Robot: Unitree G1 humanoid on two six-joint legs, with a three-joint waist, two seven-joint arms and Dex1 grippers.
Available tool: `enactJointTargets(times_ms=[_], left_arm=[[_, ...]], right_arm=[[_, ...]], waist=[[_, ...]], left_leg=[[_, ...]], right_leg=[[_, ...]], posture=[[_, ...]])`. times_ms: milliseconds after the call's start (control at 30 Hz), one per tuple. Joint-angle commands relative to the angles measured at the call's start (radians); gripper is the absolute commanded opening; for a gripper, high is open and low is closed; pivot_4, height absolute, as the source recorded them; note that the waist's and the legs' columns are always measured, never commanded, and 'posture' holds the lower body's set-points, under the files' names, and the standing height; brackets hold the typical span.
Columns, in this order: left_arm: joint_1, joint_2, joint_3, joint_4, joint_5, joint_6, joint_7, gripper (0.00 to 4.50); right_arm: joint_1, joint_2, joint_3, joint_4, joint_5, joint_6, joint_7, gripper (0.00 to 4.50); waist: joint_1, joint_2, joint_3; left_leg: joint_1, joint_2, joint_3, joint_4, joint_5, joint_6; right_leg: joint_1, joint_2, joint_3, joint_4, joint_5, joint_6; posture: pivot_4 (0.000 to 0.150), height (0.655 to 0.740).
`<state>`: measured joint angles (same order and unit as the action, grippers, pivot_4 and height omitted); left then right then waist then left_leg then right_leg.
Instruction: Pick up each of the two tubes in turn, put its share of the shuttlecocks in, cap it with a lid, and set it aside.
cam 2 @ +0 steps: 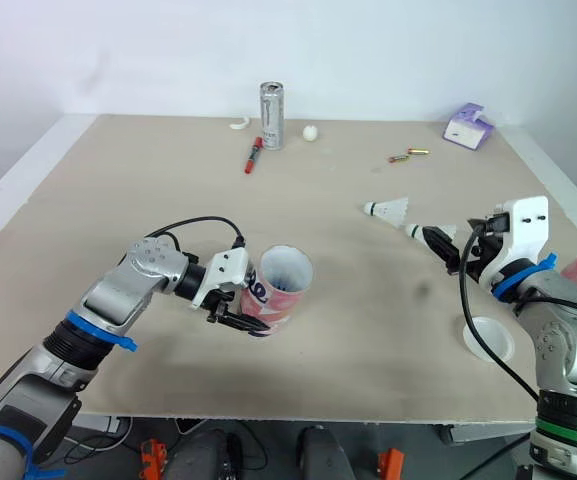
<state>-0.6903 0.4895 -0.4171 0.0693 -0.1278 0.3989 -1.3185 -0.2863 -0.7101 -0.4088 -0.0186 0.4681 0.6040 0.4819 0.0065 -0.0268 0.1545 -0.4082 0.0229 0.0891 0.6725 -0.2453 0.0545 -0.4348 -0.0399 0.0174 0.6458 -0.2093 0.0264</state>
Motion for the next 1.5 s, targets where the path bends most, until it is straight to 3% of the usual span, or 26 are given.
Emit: enactJointTargets(times_ms=[33,733,1333,1500], left_arm=[[0.011,0.003,-0.034,0.008,0.02,0.012,-0.003,2.66],[0.024,0.008,-0.032,-0.013,0.016,0.031,0.005,2.66],[0.036,0.009,-0.028,-0.024,0.015,0.04,0.015,2.66],[0.043,0.011,-0.03,-0.032,0.015,0.045,0.018,2.66]], right_arm=[[-0.055,0.001,0.015,0.052,-0.039,-0.032,-0.025,4.49],[-0.226,0.062,0.063,0.304,-0.101,0.014,-0.123,4.49],[-0.32,0.099,0.142,0.454,-0.16,-0.059,-0.054,4.49],[-0.348,0.106,0.143,0.509,-0.172,-0.088,-0.056,3.01]], waist=[[0.0,0.0,0.0],[-0.002,0.0,0.0],[-0.005,0.0,0.0],[-0.005,0.0,0.0]], left_leg=[[0.0,0.0,0.0,0.0,0.0,0.0],[0.0,0.0,0.001,0.0,-0.001,0.002],[0.0,-0.001,0.001,0.0,-0.001,0.002],[0.0,-0.001,0.001,0.0,-0.001,0.002]], right_leg=[[0.0,0.0,0.0,0.0,0.0,0.0],[0.0,0.0,0.002,0.0,0.0,0.001],[0.0,0.0,0.002,0.0,0.003,0.003],[0.0,0.0,0.002,0.0,0.003,0.003]], posture=[[0.15,0.74],[0.15,0.74],[0.15,0.74],[0.15,0.74]])
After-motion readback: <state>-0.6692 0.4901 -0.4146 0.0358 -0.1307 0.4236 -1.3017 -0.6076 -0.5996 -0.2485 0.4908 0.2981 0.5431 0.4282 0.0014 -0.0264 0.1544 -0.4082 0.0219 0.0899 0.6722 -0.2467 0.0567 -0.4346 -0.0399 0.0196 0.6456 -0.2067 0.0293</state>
